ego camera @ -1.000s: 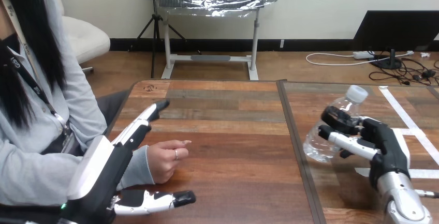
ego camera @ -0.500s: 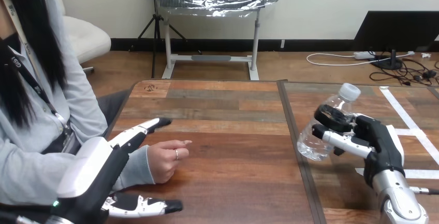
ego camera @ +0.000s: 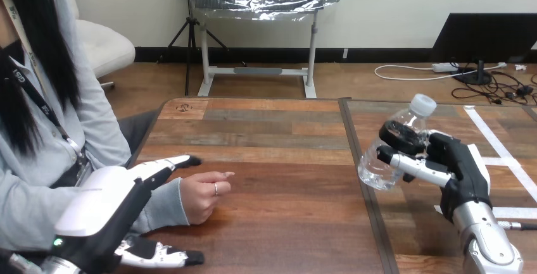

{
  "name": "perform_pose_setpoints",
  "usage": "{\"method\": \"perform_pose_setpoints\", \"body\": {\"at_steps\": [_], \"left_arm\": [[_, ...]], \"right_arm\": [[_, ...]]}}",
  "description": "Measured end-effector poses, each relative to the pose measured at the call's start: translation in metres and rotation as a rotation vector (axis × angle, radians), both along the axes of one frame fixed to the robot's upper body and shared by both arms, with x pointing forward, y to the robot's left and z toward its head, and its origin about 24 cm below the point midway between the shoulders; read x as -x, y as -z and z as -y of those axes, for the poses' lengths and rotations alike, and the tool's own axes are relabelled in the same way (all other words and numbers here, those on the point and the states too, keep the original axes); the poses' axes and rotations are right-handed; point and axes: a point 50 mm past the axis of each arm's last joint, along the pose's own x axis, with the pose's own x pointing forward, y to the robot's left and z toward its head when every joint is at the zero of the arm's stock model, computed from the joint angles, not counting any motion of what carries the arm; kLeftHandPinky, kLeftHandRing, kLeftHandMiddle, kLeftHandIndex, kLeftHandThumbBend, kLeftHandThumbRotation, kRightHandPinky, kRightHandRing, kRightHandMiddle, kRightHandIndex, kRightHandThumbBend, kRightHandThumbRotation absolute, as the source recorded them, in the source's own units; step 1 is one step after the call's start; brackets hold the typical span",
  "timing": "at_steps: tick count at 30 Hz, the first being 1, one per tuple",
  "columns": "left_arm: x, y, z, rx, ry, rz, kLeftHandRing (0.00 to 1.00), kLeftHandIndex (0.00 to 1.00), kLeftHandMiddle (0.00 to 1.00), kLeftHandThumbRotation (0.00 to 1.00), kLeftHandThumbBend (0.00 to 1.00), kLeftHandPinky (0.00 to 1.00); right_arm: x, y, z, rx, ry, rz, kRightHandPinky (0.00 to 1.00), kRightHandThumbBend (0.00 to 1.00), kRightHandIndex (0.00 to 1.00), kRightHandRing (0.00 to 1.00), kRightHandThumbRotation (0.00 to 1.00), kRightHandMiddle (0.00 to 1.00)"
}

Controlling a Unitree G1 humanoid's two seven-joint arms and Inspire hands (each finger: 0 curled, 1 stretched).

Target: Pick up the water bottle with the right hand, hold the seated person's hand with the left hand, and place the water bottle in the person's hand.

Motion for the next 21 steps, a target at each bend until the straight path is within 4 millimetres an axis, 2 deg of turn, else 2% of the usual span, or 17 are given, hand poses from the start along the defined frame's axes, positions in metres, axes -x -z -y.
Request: {"method": "perform_pose_setpoints", "body": {"at_steps": [11,21], "left_arm": [[-0.005,-0.007,-0.013,-0.104,-0.019,-0.004,0.81,0.82,0.82,0.35,1.0,0.75],[-0.015,-0.015,-0.024,-0.173,-0.055,-0.005,0.82,0.82,0.83,0.32,1.0,0.76]], "right_arm": [[-0.003,-0.004,-0.002,-0.009,-0.011,0.027,0.28,0.75,0.46,0.33,0.0,0.43],[-0.004,-0.006,-0.003,-0.005,-0.02,0.044,0.28,0.74,0.46,0.33,0.0,0.43]]}}
